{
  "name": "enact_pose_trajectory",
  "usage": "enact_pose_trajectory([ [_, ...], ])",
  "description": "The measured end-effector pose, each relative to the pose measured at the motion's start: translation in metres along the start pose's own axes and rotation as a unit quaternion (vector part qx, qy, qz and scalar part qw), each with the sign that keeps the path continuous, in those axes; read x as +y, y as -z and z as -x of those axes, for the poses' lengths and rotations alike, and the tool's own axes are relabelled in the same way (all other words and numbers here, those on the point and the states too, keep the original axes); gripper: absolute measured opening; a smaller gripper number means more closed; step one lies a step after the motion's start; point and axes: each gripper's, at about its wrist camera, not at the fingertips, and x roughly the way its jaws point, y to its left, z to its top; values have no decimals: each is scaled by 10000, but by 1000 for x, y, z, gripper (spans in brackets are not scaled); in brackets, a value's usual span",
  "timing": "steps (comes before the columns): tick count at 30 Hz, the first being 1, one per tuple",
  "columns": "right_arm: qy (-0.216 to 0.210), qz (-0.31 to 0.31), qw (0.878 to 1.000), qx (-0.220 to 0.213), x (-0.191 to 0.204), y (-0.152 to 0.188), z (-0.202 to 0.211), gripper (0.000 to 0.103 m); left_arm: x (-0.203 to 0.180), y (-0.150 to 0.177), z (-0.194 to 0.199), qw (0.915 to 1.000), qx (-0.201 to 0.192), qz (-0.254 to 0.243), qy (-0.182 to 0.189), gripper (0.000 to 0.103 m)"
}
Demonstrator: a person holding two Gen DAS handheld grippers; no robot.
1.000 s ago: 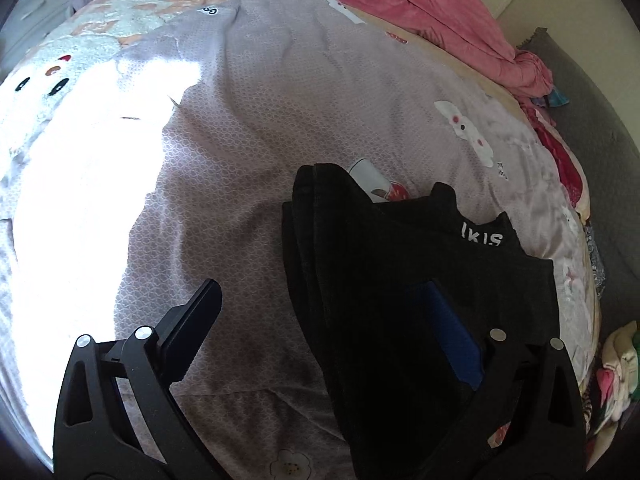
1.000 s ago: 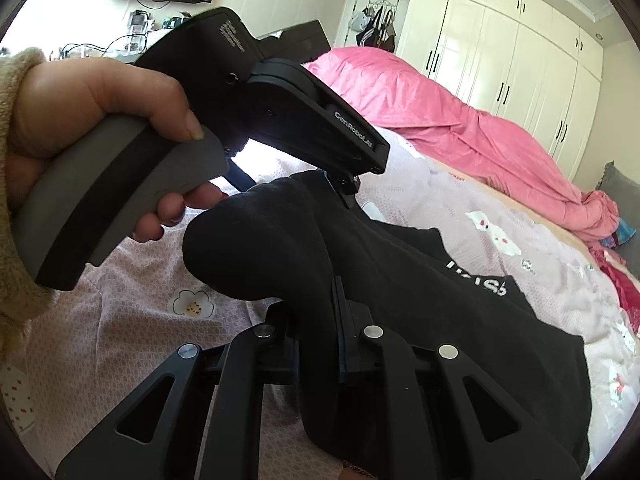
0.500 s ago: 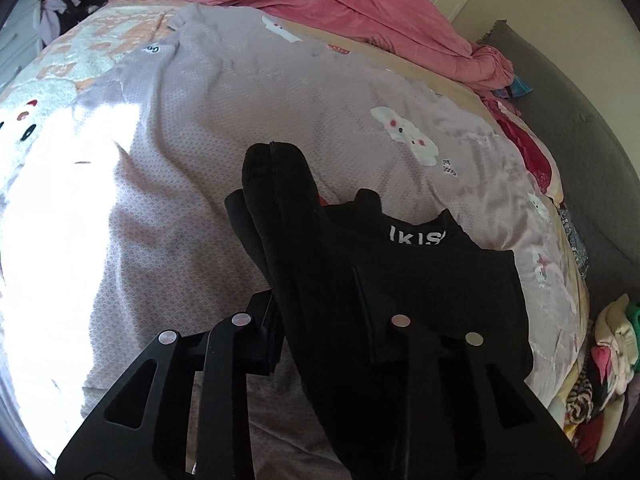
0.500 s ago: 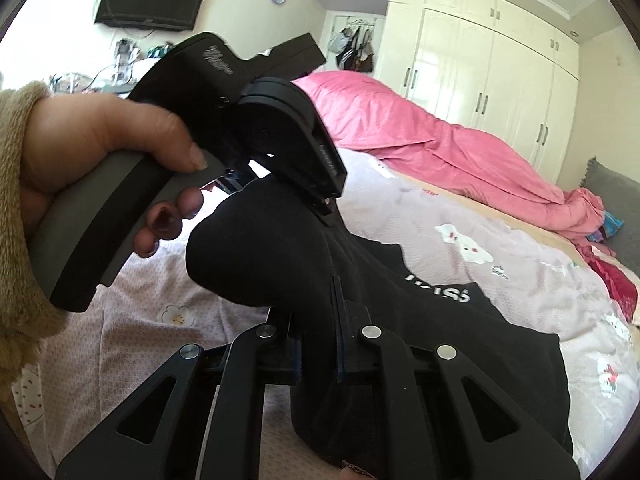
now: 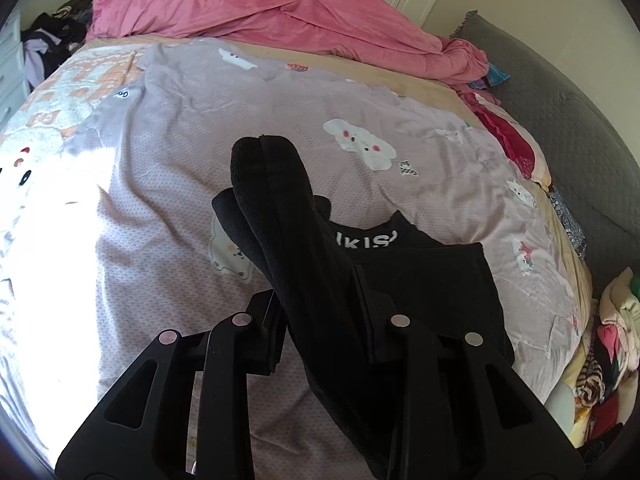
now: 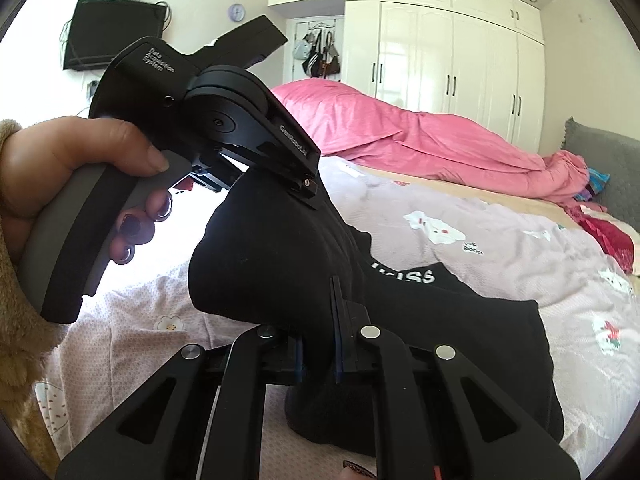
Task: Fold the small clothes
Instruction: 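Lift the gripped edge with both tools and fold it over the shirt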
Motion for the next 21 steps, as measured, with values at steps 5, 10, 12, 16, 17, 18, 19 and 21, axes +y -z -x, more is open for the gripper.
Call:
enact_pose_trajectory([
  [5,69,-155,9998,-37,-8,5,12,9,-19,0,2,9999,-7,-107,19,21],
  [10,136,-337,9993,-53,-23,11,23,8,-40,1,-1,9997,0,-231,36,21],
  [12,157,-394,9991,-50,-28,13,25,8,-48,1,-3,9996,12,-285,39,21],
  [16,201,-537,9983,-40,-40,19,29,8,-64,2,-9,9991,33,-413,7,21],
  [17,208,-566,9982,-36,-43,20,30,8,-68,3,-11,9990,46,-445,-6,21],
  [18,211,-593,9980,-29,-45,21,30,8,-71,3,-13,9989,57,-466,-16,21],
  [19,217,-627,9978,-22,-49,23,30,8,-75,3,-15,9988,73,-488,-23,21],
  [21,219,-684,9974,-10,-54,26,31,8,-81,2,-19,9986,101,-523,-29,22],
])
